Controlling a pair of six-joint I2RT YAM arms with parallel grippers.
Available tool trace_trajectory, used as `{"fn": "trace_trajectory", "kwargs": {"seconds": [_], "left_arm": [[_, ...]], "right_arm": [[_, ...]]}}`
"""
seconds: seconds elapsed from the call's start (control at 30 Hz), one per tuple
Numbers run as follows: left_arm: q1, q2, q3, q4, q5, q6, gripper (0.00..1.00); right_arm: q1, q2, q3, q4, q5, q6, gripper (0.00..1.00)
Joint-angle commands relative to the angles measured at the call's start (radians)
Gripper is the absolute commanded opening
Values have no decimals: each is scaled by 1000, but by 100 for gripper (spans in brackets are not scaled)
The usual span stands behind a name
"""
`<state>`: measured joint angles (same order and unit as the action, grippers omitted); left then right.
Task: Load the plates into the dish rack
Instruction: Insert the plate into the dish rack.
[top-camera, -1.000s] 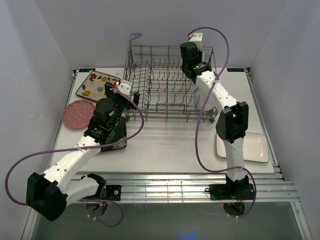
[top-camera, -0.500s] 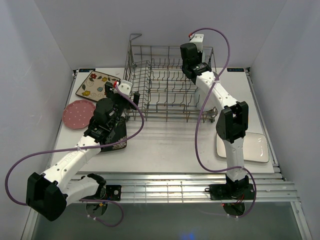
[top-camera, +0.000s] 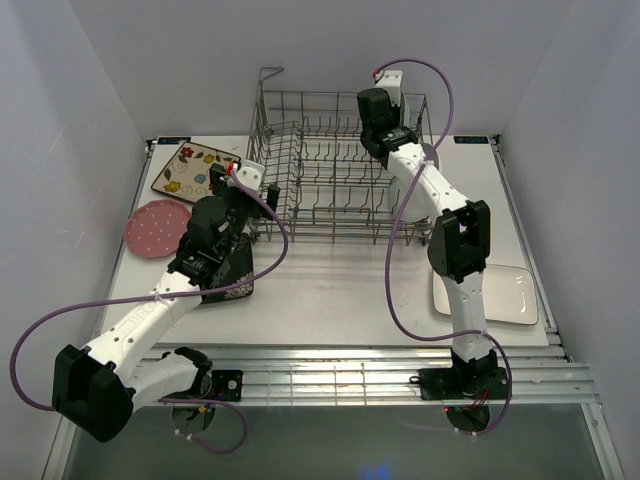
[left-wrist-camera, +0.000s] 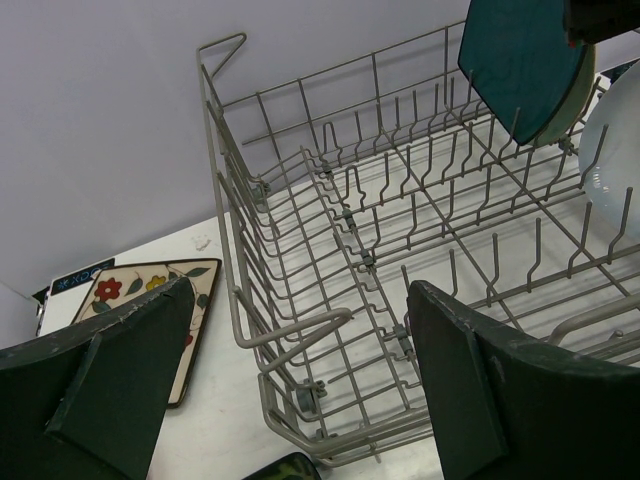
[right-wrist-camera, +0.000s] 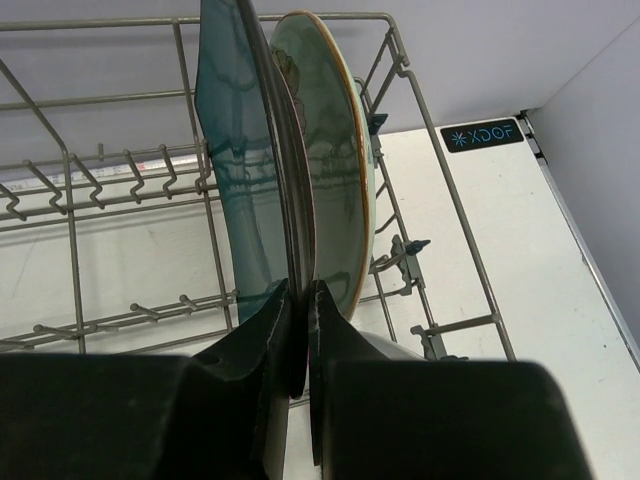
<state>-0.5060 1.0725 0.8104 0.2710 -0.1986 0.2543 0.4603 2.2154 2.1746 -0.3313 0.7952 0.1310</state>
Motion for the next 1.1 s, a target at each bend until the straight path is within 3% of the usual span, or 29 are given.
{"fn": "trace_trajectory", "kwargs": {"seconds": [0.0,0.63,1.07], "left_arm": [[0,-19,-4,19,-7,0,98],[-2,-11,1,19,-12,2,98],[0,-16,-2,19,-7,3,98]], "right_arm": [[-3,-16,80,117,9,-10,8],[0,70,188,-1,-90,-36,8],[9,-28,183,-101,-111,-36,8]]}}
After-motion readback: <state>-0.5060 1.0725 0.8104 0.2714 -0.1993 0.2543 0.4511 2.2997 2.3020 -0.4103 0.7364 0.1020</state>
